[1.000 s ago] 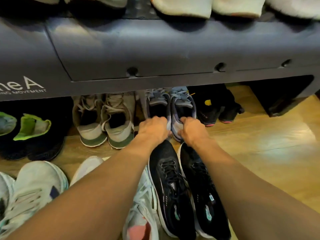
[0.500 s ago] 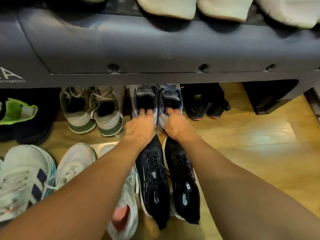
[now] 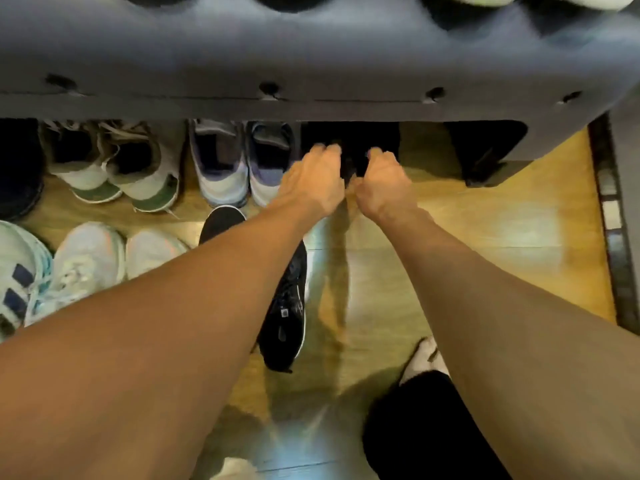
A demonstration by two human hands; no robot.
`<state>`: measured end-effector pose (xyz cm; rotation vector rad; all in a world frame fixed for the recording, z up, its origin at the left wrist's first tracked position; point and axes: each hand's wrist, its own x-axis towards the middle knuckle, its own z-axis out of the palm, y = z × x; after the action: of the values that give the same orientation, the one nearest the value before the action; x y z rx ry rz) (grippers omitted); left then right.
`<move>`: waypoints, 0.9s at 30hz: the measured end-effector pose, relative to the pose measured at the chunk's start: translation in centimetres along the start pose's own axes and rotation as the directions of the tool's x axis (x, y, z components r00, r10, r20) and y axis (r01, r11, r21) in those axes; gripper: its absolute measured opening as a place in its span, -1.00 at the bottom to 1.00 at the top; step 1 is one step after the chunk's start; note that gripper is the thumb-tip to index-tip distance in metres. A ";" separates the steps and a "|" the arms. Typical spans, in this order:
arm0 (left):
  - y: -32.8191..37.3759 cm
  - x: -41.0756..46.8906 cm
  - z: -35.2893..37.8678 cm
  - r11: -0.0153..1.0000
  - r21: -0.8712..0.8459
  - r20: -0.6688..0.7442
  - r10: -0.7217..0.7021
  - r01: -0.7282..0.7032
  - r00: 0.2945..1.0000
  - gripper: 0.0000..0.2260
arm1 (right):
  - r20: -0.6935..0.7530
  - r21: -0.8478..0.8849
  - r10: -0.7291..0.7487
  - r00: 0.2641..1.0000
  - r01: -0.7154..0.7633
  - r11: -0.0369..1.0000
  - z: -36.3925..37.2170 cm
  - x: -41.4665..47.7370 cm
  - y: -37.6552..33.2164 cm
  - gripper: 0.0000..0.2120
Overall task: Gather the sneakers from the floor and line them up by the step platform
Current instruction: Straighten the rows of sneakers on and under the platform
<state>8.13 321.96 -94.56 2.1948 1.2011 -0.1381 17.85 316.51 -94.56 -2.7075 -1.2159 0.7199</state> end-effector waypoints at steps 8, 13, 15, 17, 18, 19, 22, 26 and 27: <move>0.0 7.4 5.5 0.972 0.191 0.143 -0.165 0.137 0.976 -0.52 | 0.119 -0.096 -0.037 0.992 0.049 0.994 1.9 6.5 4.9 -0.59; 0.0 5.1 6.6 0.983 0.171 0.048 -0.080 0.071 0.996 -0.69 | 0.048 0.027 -0.078 0.996 0.077 0.997 1.9 4.6 4.4 -0.74; 0.1 4.7 7.1 0.987 0.146 0.134 -0.093 0.073 0.987 -0.74 | 0.104 -0.015 -0.055 0.993 0.057 0.998 2.4 4.0 4.7 -0.75; 0.1 4.8 7.3 0.998 0.046 0.142 -0.043 0.037 0.989 -0.75 | 0.129 -0.093 -0.027 0.991 0.040 0.995 2.7 3.9 5.0 -0.74; 0.2 4.9 7.1 0.999 0.027 0.139 -0.021 0.018 0.990 -0.73 | 0.118 -0.117 -0.019 0.993 0.032 0.993 2.7 4.0 5.1 -0.74; 0.3 4.8 6.8 1.000 0.015 0.149 -0.009 0.007 0.989 -0.68 | 0.105 -0.130 -0.007 0.994 0.021 0.991 2.7 3.9 4.8 -0.75; 0.0 3.3 5.9 0.997 -0.073 0.233 0.033 -0.016 0.972 -0.44 | 0.102 -0.204 -0.001 0.995 0.022 0.979 2.3 3.0 4.3 -0.71; -1.4 -1.0 3.4 0.984 -0.175 0.108 0.038 -0.019 0.993 -0.33 | 0.042 -0.180 -0.031 0.999 0.038 0.983 1.2 0.0 2.5 -0.62; -2.9 -3.2 2.0 0.979 -0.204 0.064 0.018 -0.005 0.998 -0.35 | 0.023 -0.177 -0.047 0.999 0.050 0.983 1.2 -1.6 0.6 -0.62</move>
<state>4.41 319.60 -96.36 2.0037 1.1149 -0.0780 16.77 314.81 -95.12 -2.8050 -1.4090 0.6628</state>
